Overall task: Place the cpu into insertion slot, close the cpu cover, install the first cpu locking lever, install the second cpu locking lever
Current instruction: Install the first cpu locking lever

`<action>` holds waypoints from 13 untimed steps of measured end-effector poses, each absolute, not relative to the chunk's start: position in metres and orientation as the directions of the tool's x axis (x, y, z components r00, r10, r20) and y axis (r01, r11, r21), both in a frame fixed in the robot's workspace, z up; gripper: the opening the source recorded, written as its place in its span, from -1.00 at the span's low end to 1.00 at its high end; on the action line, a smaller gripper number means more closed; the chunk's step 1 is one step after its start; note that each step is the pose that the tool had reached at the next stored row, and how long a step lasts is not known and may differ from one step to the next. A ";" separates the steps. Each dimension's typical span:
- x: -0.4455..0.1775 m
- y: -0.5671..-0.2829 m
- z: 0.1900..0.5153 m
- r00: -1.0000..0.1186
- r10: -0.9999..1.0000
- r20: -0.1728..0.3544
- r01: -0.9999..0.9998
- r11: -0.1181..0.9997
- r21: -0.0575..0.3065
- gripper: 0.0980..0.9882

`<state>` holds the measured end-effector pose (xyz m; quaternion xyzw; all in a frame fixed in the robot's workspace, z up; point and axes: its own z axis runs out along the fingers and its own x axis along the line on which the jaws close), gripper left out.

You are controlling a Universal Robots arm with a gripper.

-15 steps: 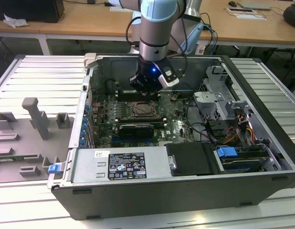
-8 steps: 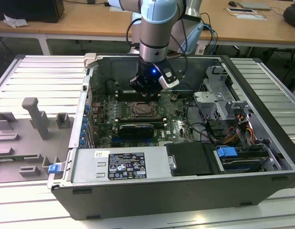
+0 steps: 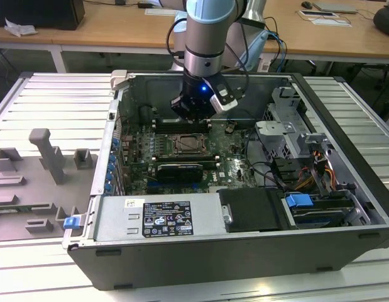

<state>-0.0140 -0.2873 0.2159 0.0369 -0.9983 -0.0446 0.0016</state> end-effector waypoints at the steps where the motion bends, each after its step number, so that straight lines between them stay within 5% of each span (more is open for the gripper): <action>1: -0.014 -0.287 0.216 -0.997 -0.074 0.000 -0.074 0.993 0.089 -0.98; 13: -0.014 -0.292 0.216 -0.997 -0.074 0.000 -0.074 0.993 0.089 -0.98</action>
